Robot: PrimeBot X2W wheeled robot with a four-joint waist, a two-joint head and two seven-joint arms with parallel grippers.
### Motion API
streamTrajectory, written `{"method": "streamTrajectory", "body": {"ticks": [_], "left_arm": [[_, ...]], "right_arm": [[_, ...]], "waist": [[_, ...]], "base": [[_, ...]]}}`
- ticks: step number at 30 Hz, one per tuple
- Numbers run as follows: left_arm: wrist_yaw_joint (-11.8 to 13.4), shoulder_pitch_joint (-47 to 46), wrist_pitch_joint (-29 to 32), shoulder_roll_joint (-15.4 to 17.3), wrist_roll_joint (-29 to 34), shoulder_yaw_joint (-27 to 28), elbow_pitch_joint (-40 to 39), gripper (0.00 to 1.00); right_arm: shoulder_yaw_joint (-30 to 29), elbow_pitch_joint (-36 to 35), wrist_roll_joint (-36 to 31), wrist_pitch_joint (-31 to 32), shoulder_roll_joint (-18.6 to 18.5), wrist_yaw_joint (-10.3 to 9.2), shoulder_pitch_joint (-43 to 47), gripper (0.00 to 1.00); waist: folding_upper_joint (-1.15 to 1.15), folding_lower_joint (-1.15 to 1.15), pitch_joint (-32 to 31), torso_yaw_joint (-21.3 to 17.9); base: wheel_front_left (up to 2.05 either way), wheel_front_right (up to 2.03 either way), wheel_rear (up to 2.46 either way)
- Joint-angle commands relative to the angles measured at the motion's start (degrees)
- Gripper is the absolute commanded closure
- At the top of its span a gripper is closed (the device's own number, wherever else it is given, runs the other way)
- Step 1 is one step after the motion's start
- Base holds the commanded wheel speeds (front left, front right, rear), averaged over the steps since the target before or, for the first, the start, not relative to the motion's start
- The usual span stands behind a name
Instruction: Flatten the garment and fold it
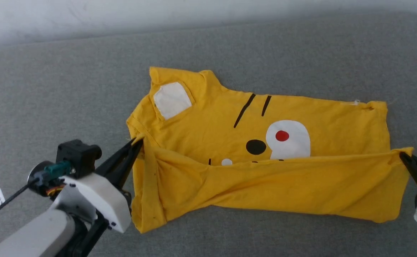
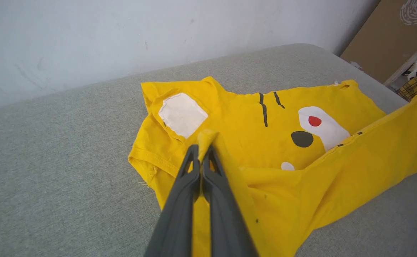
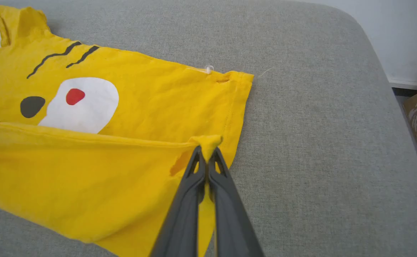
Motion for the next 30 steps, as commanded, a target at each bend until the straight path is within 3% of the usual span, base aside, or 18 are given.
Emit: {"method": "streamTrajectory", "body": {"ticks": [1, 8, 15, 16, 17, 18, 19, 20, 21, 23, 30], "left_arm": [[-0.9, -2.1, -1.1, -1.7, 0.5, 0.3, 2.1, 1.0], [-2.7, -4.2, -3.9, -5.5, 1.2, -0.1, 10.0, 1.0], [-5.0, -4.8, -2.1, -8.3, 0.1, -2.5, 17.9, 1.0], [-5.2, -4.8, -1.8, -8.7, -0.2, -2.7, 18.8, 1.0], [-5.4, -4.9, -1.6, -8.9, -0.3, -2.9, 19.4, 0.91], [-5.4, -5.0, -1.4, -9.2, -0.5, -2.9, 20.1, 0.77], [-5.5, -5.1, -1.4, -9.5, -0.7, -2.9, 20.7, 0.59], [-5.7, -5.2, -1.4, -9.7, -0.8, -3.0, 21.2, 0.47], [-5.7, -5.2, -1.6, -10.0, -1.0, -2.9, 21.7, 0.24], [-5.9, -5.2, -2.5, -10.5, -1.4, -2.5, 22.5, 0.02], [-4.8, -1.9, -9.3, -11.1, -3.3, 1.0, 21.3, 0.0]], "right_arm": [[1.5, 1.7, -0.6, -0.5, -0.2, -0.05, -2.5, 1.0], [5.8, 6.7, -0.3, -1.9, 0.0, -0.05, -6.3, 1.0], [8.3, 11.5, 0.9, -3.4, -0.2, -0.05, -7.5, 1.0], [8.4, 12.0, 1.1, -3.6, -0.2, -0.05, -7.6, 0.92], [8.6, 12.4, 1.2, -3.8, -0.3, -0.05, -7.6, 0.78], [8.7, 12.8, 1.3, -4.0, -0.3, -0.05, -7.7, 0.55], [8.6, 13.2, 1.4, -4.3, -0.3, -0.05, -7.8, 0.0], [8.5, 13.6, 1.4, -4.5, -0.2, -0.05, -7.9, 0.0], [8.6, 14.0, 1.4, -4.7, -0.1, -0.05, -8.0, 0.0], [8.6, 14.7, 1.4, -5.1, 0.2, -0.05, -8.1, 0.0], [6.8, 13.7, 2.0, -7.2, 1.3, -0.05, -6.5, 0.0]], "waist": [[0.0, -0.02, 4.0, -0.9], [0.0, -0.02, 5.9, -0.8], [0.0, -0.02, 6.0, -0.5], [0.0, -0.02, 5.9, -0.4], [0.0, -0.02, 5.8, -0.4], [0.0, -0.02, 5.7, -0.3], [0.0, -0.02, 5.6, -0.3], [0.0, -0.02, 5.4, -0.3], [0.0, -0.02, 5.2, -0.3], [0.0, -0.02, 4.4, -0.3], [0.0, -0.02, -0.3, -0.6]], "base": [[0.0, 0.0, 0.0], [0.0, 0.0, 0.0], [0.0, 0.0, 0.0], [0.0, 0.0, 0.0], [0.0, 0.0, 0.0], [0.0, 0.0, 0.0], [0.0, 0.0, 0.0], [0.0, 0.0, 0.0], [0.0, 0.0, 0.0], [0.0, 0.0, 0.0], [0.0, 0.0, 0.0]]}}
